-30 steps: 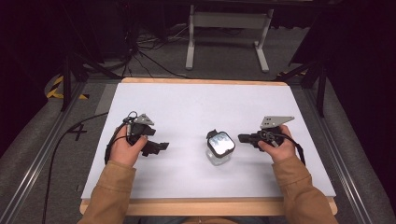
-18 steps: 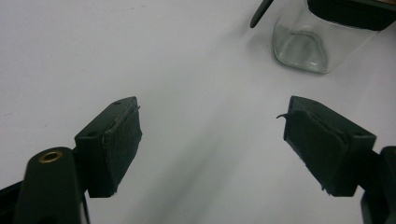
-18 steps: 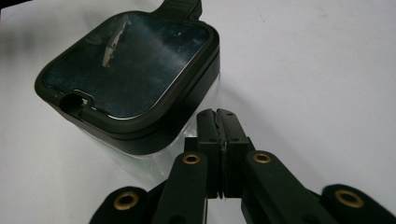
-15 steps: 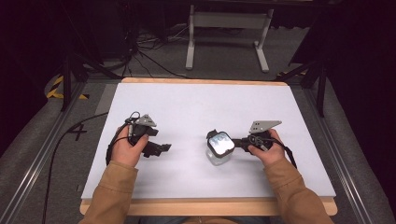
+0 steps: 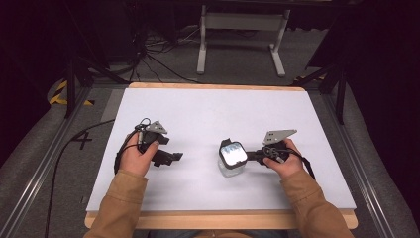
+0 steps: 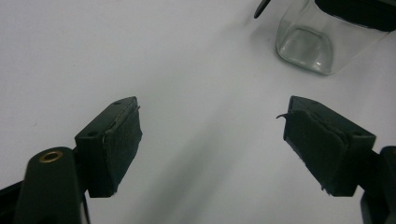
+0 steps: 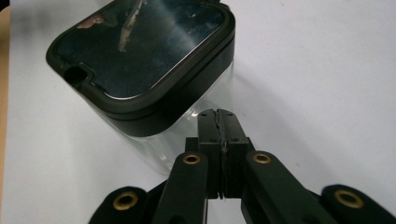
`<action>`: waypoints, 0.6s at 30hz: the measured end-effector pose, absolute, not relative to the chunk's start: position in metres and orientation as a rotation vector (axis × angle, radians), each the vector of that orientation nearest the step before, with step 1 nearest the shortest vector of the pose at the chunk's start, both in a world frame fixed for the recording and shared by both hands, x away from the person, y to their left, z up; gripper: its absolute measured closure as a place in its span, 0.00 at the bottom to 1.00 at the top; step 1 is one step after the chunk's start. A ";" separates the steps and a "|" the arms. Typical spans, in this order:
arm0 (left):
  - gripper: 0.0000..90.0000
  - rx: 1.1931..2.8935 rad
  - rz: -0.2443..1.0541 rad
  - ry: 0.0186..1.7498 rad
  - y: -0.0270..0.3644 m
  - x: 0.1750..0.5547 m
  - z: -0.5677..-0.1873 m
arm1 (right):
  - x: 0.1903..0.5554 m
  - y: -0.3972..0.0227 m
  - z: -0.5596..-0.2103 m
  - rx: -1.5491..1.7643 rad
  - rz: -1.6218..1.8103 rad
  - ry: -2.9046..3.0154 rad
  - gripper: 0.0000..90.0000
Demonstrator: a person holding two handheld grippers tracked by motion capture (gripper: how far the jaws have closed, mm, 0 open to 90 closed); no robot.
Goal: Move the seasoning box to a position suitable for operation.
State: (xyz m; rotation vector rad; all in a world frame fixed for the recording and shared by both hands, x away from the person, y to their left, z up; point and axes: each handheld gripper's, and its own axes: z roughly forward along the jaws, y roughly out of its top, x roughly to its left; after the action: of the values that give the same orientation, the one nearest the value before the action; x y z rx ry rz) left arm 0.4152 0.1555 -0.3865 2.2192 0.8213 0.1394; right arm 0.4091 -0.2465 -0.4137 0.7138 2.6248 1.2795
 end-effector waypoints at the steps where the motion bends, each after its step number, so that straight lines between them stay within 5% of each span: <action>1: 0.22 2.219 0.139 0.821 0.156 0.415 -0.386 | 0.408 -0.246 -0.414 0.707 1.273 2.627 1.00; 18: 0.22 2.191 0.111 0.786 0.138 0.423 -0.384 | 0.392 -0.238 -0.413 0.656 1.214 2.689 1.00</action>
State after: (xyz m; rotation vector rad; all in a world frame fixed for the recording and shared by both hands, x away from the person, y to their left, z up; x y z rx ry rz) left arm 0.4230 0.1383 -0.3845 2.1908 0.7863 0.1108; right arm 0.3916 -0.2381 -0.4127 0.6559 2.6888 1.2145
